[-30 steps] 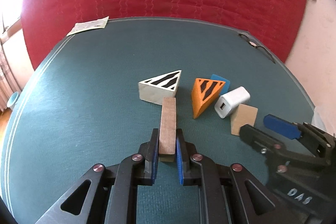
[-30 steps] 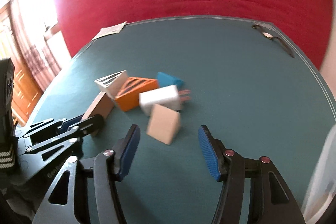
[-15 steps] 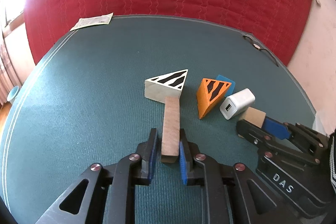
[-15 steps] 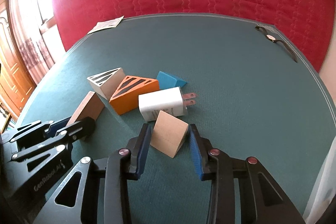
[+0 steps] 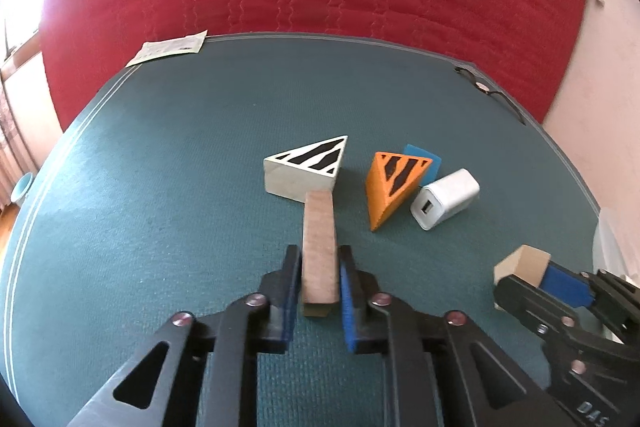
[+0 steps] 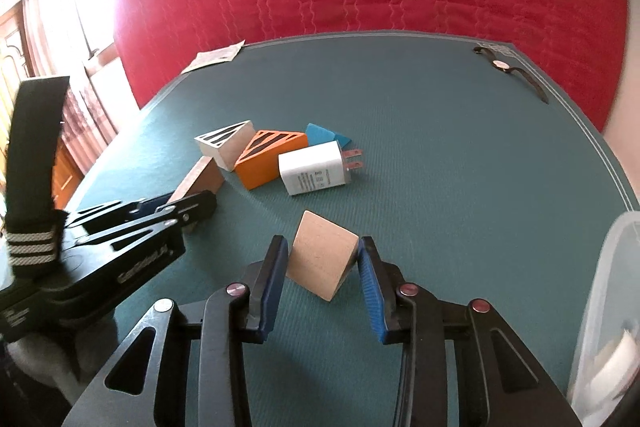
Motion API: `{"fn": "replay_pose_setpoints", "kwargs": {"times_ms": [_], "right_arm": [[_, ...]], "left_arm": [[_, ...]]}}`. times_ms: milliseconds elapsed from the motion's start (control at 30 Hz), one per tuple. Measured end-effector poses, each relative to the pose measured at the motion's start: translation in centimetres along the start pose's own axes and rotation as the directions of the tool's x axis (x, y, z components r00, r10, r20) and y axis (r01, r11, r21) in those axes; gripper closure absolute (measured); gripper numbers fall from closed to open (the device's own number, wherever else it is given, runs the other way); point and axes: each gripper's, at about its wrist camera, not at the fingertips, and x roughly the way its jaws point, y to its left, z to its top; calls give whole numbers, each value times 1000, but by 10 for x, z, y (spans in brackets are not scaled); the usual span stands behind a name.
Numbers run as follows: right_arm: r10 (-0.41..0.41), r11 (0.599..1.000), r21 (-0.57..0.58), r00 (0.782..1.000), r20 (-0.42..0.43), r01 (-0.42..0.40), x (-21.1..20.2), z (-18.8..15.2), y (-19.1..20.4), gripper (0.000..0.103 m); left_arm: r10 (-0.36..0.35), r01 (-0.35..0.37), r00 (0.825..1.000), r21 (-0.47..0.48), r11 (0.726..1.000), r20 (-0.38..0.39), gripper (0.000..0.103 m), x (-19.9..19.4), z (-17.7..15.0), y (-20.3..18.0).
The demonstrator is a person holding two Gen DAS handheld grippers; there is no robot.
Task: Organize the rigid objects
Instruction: 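Carry the tan bar and tan tile over the clear bowl with both grippers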
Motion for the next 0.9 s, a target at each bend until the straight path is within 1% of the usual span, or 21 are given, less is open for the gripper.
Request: {"fn": "replay_pose_setpoints", "kwargs": {"times_ms": [67,267,533,667,900], "right_arm": [[0,1000,8,1000,10,0,-8,-2,-3,66],[-15,999,52,999,49,12,-35,-9,-21,66],[-52,995,86,996,74,46,-59,-19,-44,66],[-75,992,112,994,81,66,-67,-23,-56,66],[-130,982,150,987,98,115,-84,-28,-78,66]], "left_arm": [[5,-5,1000,-3,1000,7,89,0,0,-2],[-9,8,999,14,1000,38,89,-6,-3,-9],[-59,55,995,47,997,80,89,-23,-4,-23],[-68,62,995,73,995,78,89,-27,-7,-32],[-79,73,995,88,993,64,89,-30,-14,-42]]}}
